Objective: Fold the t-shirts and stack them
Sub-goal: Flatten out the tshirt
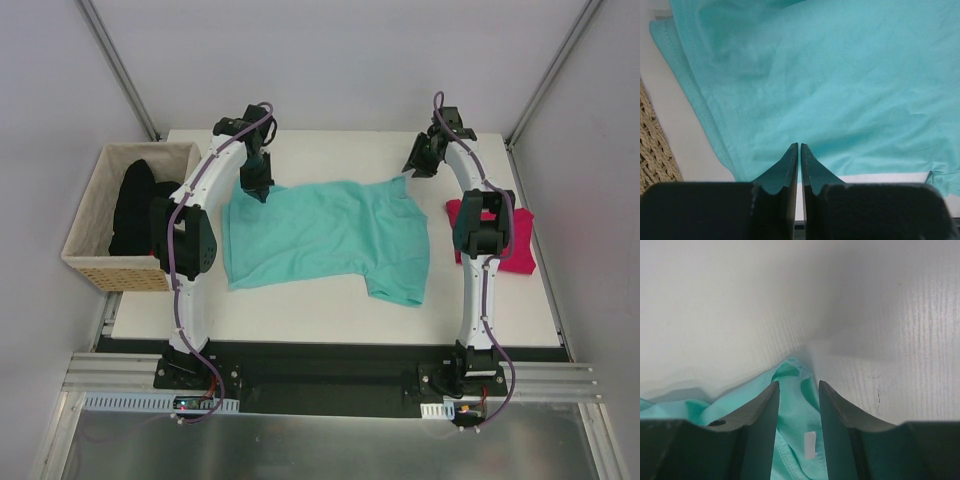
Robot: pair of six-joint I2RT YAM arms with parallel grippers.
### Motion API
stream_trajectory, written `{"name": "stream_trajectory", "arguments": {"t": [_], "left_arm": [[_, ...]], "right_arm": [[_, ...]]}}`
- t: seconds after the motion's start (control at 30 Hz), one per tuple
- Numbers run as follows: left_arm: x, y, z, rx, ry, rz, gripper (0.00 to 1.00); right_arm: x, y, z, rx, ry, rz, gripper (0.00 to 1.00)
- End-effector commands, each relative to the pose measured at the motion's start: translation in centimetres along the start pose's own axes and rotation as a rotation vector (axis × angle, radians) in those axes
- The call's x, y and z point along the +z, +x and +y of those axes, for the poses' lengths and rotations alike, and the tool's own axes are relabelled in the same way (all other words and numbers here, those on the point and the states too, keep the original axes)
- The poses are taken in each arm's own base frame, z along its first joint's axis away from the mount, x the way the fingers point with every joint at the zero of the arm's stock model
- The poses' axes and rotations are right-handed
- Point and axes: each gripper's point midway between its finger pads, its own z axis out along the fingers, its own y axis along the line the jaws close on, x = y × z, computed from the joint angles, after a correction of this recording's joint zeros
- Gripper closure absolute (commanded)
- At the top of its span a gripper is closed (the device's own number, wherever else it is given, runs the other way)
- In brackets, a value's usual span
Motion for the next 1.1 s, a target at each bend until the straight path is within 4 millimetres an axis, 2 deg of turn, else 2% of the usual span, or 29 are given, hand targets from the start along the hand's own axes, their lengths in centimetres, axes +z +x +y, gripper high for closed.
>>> {"name": "stream_trajectory", "arguments": {"t": [0.0, 0.23, 0.57, 0.63, 0.73, 0.77, 0.8, 0.93, 1.07], "left_arm": [[-1.8, 0.7, 0.0, -0.004, 0.002, 0.002, 0.96], [-1.3, 1.6, 0.3, -0.016, -0.010, 0.030, 0.97], [-1.6, 1.5, 1.2, -0.023, -0.053, 0.010, 0.97], [-1.5, 1.6, 1.2, -0.025, -0.054, 0.013, 0.97], [-1.5, 1.6, 1.2, -0.023, -0.059, 0.016, 0.97], [-1.6, 1.6, 1.3, -0.023, -0.060, 0.016, 0.97], [-1.6, 1.6, 1.4, -0.021, -0.066, 0.017, 0.97], [-1.6, 1.6, 1.5, -0.018, -0.074, 0.020, 0.97], [-1.6, 1.5, 1.5, -0.018, -0.075, 0.019, 0.96]], "right_arm": [[-0.6, -0.9, 1.4, 0.014, -0.043, -0.032, 0.60], [0.5, 0.0, 1.3, 0.041, -0.057, 0.004, 0.69], [1.6, 0.9, 1.2, 0.077, -0.077, 0.031, 0.69], [1.9, 1.2, 1.1, 0.083, -0.078, 0.042, 0.73], [2.2, 1.5, 1.1, 0.091, -0.079, 0.050, 0.89], [2.3, 1.6, 1.0, 0.097, -0.075, 0.053, 0.99], [2.5, 1.6, 0.8, 0.103, -0.070, 0.054, 0.99], [2.0, 0.8, 0.6, 0.097, -0.055, 0.024, 0.99], [0.8, -1.1, 0.3, 0.083, -0.047, -0.037, 0.99]]}}
